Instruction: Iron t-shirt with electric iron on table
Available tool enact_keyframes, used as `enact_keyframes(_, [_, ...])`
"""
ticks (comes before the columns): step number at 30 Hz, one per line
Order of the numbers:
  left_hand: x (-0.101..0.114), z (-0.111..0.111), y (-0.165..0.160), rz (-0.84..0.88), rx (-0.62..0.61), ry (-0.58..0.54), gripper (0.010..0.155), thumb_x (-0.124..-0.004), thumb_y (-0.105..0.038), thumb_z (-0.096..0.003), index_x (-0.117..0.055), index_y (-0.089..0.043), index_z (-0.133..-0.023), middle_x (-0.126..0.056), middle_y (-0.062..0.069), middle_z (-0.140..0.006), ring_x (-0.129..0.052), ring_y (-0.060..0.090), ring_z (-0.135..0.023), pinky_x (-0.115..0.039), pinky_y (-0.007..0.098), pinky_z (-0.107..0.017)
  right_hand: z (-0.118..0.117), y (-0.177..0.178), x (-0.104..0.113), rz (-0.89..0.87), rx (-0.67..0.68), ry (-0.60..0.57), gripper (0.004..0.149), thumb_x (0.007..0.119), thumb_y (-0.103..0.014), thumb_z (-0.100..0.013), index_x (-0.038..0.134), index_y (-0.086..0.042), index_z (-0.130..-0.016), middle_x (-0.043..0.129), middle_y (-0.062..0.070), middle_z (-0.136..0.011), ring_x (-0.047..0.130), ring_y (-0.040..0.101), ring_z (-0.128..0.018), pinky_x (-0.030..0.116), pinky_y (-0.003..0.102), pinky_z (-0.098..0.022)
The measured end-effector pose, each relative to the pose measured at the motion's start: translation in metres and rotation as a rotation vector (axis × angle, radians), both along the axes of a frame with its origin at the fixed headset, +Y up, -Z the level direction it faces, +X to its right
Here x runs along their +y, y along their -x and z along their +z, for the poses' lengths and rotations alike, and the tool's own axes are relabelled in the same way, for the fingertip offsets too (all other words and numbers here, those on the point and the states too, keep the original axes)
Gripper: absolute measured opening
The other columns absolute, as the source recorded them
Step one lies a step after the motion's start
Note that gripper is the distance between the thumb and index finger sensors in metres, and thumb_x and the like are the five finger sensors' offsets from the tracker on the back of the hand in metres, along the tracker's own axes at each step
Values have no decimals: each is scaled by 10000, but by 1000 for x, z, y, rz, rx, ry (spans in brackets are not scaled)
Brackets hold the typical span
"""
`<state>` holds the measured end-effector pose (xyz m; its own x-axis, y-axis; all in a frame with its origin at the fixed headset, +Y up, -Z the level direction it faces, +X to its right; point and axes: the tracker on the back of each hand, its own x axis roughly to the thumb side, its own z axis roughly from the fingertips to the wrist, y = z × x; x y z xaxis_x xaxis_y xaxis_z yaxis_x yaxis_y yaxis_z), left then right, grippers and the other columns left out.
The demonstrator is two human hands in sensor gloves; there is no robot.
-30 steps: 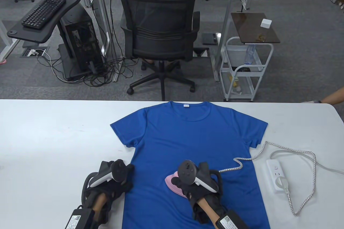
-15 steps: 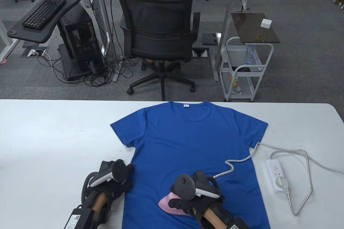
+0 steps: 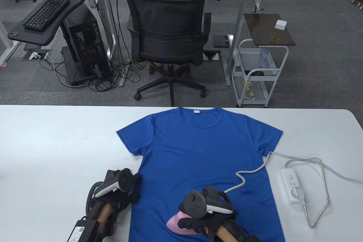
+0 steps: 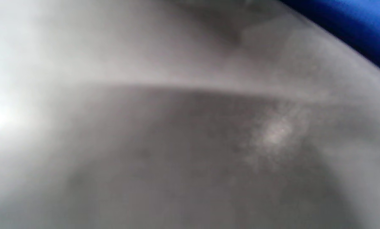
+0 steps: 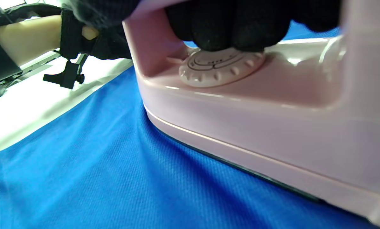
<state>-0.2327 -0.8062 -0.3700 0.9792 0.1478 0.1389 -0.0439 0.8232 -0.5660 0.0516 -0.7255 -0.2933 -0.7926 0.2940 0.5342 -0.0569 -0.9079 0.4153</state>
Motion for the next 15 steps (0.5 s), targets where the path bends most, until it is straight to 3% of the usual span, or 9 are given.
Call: enact_keyframes(15, [-1,0,0,10,0,-4,734,-553,-565,-464,-156,-439,-1068,-44,42,-1139,-72,371,-1045,-230,557,-732,-33,34,-3,58,-231,-144,705,630,-467,-435,654,-62,-1012,833,171,-788,887,380,-574,760,546,-463])
